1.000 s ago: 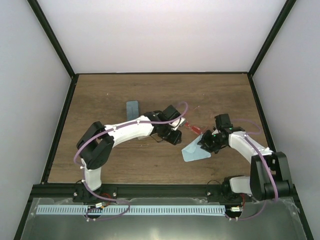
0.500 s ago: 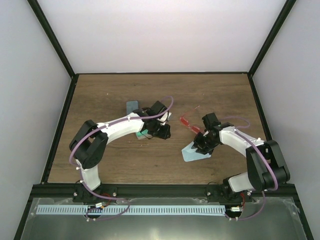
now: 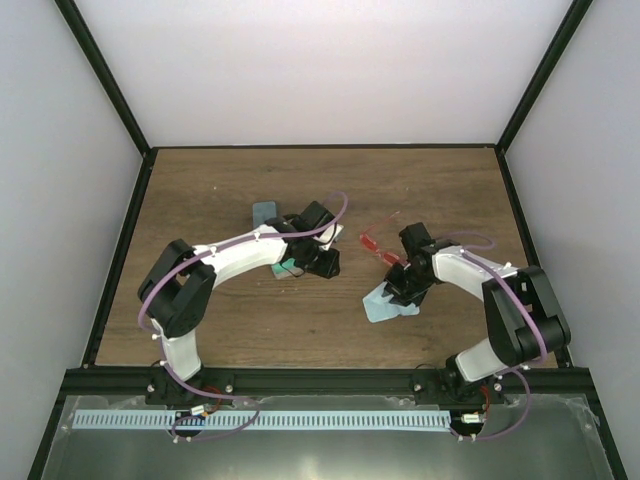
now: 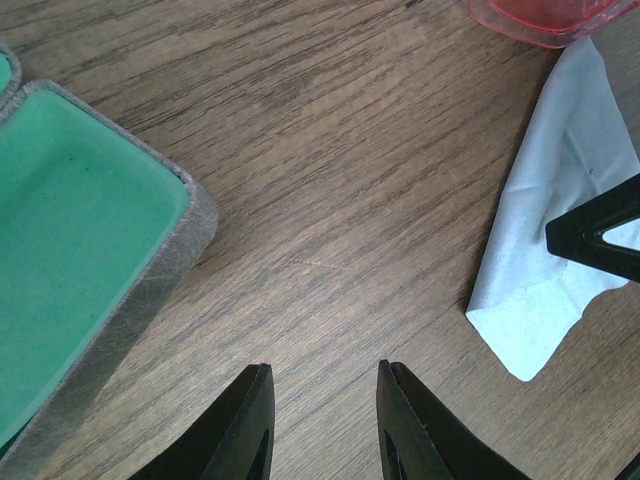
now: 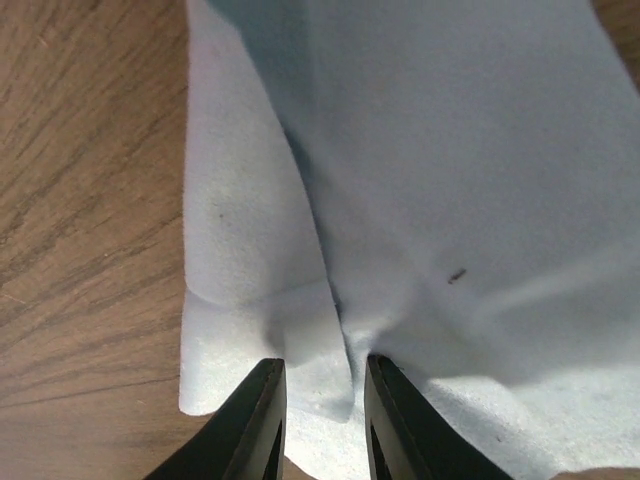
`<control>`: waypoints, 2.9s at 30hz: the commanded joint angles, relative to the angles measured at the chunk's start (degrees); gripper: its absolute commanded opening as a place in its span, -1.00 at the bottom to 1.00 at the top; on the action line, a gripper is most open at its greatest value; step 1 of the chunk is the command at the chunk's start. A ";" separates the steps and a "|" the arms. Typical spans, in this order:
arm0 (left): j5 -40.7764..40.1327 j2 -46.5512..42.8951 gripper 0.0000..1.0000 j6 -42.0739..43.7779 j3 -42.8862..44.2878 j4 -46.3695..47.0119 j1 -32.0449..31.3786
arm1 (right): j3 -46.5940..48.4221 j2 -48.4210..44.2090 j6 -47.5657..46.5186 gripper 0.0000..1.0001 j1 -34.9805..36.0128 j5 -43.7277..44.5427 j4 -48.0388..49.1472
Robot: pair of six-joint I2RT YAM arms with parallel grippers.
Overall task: Organize the sunglasses
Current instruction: Adjust the glasses cleaning cloth at the center of the board.
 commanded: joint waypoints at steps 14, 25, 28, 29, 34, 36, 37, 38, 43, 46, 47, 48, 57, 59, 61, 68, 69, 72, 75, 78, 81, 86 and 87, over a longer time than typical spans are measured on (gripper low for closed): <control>0.04 -2.47 -0.44 1.97 -1.42 0.11 1.21 | 2.60 -0.06 3.71 -0.52 5.23 2.58 -2.12; -0.02 -3.91 -0.44 1.98 -3.48 0.37 1.48 | 4.69 1.67 2.35 -0.75 5.23 5.60 -1.85; 0.03 -4.11 -0.44 1.97 -3.54 0.39 1.51 | 6.23 1.61 1.60 -0.90 5.23 6.55 -2.77; 0.03 -4.13 -0.44 1.97 -3.61 0.40 1.55 | 6.78 1.65 1.33 -0.95 5.21 6.72 -3.12; 0.20 -3.95 -0.44 2.00 -3.60 0.67 1.65 | 9.28 1.89 0.30 -0.99 5.21 6.84 -4.20; 0.29 -3.82 -0.44 2.00 -3.49 0.67 1.58 | 10.07 2.53 0.11 -0.99 5.23 6.56 -4.06; 0.29 -3.82 -0.44 2.02 -3.42 0.55 1.61 | 10.43 2.95 -0.08 -0.99 5.23 6.42 -3.71; 0.29 -3.83 -0.45 2.06 -3.38 0.53 1.62 | 10.77 3.56 -0.18 -0.99 5.19 6.13 -3.35; -0.01 -4.36 -0.44 2.38 -3.49 -0.40 1.73 | 14.65 7.47 -1.36 -0.99 5.23 5.06 -2.13; -0.10 -4.82 -0.44 2.78 -3.28 -1.03 1.76 | 17.61 9.86 -2.80 -0.96 5.23 4.81 -1.72; -0.02 -4.85 -0.44 3.03 -3.01 -1.37 1.76 | 18.52 10.69 -3.56 -0.82 5.23 4.19 -1.07; 0.24 -4.84 -0.45 3.30 -2.74 -1.65 1.78 | 19.33 11.47 -4.15 -0.59 5.29 3.59 -0.87; 10.22 -3.57 -0.55 2.98 0.62 0.27 1.17 | 13.96 0.88 -4.21 -0.37 4.86 10.12 -2.62; 13.60 -1.73 -0.56 2.03 2.86 1.54 -0.11 | 10.31 -2.85 -3.85 -0.57 3.86 10.88 -2.80; 15.46 0.85 -0.59 1.68 6.54 0.91 -1.94 | 6.97 -6.42 -4.00 -0.90 1.75 11.04 -2.82; 24.75 10.15 -0.70 0.76 11.98 4.23 -8.14 | 2.68 -13.96 -9.77 -0.99 -7.08 9.43 -6.08; 25.05 11.60 -0.70 1.40 12.87 4.09 -9.24 | 2.68 -14.62 -10.47 -0.99 -8.11 9.47 -6.54; 27.08 15.73 -0.70 2.54 15.60 3.01 -11.96 | 3.26 -15.85 -12.10 -0.99 -11.54 9.42 -8.10; 24.82 17.70 -0.68 2.06 15.87 2.91 -14.09 | 5.10 -15.93 -12.91 -0.99 -12.52 11.32 -10.07; 20.80 19.16 -0.67 2.01 15.48 1.35 -14.67 | 6.32 -16.73 -13.88 -0.99 -12.58 12.67 -10.77; 13.19 19.74 -0.67 0.95 14.91 0.26 -14.66 | 6.52 -18.20 -14.77 -0.99 -12.58 12.83 -10.88; 12.64 19.58 -0.67 -0.24 13.97 1.40 -14.62 | 5.45 -19.74 -15.37 -0.99 -12.55 12.81 -11.41; 12.64 19.35 -0.67 -0.30 13.84 1.47 -14.63 | 5.05 -20.15 -15.37 -0.99 -12.60 12.75 -11.48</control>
